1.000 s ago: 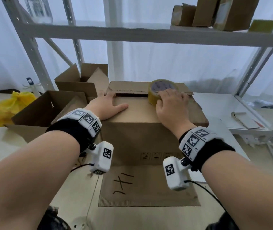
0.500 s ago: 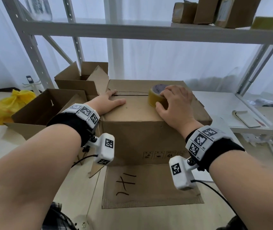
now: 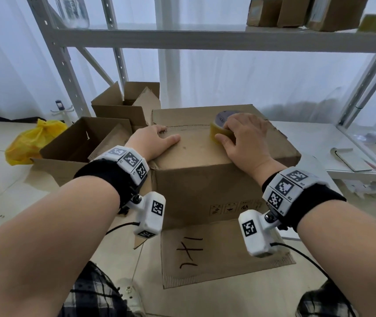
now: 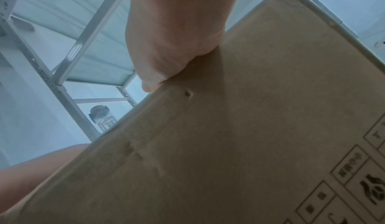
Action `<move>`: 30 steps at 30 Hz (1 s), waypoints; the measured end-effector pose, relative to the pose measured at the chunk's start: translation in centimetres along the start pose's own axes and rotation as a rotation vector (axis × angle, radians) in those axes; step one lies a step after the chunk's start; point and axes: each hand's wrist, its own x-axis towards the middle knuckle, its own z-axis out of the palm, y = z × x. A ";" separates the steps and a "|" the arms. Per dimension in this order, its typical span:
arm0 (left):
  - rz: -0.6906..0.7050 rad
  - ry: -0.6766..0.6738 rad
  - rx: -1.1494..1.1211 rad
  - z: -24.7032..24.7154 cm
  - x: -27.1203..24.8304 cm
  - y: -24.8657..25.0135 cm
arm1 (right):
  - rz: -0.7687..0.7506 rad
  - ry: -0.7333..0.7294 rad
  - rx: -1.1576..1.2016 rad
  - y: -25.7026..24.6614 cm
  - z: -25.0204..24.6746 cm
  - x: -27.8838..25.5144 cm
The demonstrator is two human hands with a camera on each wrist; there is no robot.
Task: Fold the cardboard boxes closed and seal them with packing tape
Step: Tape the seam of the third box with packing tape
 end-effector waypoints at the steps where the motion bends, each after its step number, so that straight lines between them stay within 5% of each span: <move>1: -0.003 0.014 0.006 0.1 -0.4 0.0 | 0.005 0.006 -0.005 -0.3 0.0 -0.1; 10: -0.011 0.044 0.015 0.8 -2.7 -2.1 | 0.043 -0.209 0.210 -3.3 -0.9 1.4; 14: -0.006 0.112 -0.218 1.6 -2.4 -3.9 | 0.111 -0.369 0.353 -4.0 -0.7 2.2; 20: -0.120 0.051 -0.462 1.4 -1.3 -3.9 | 0.241 -0.230 0.530 -3.7 -0.5 3.3; 25: -0.005 -0.022 -0.731 0.8 0.2 -1.3 | 0.605 -0.171 0.631 -0.6 -0.5 4.5; 30: 0.099 0.035 -0.504 2.2 1.8 1.6 | 0.698 -0.125 0.603 2.0 -0.6 5.2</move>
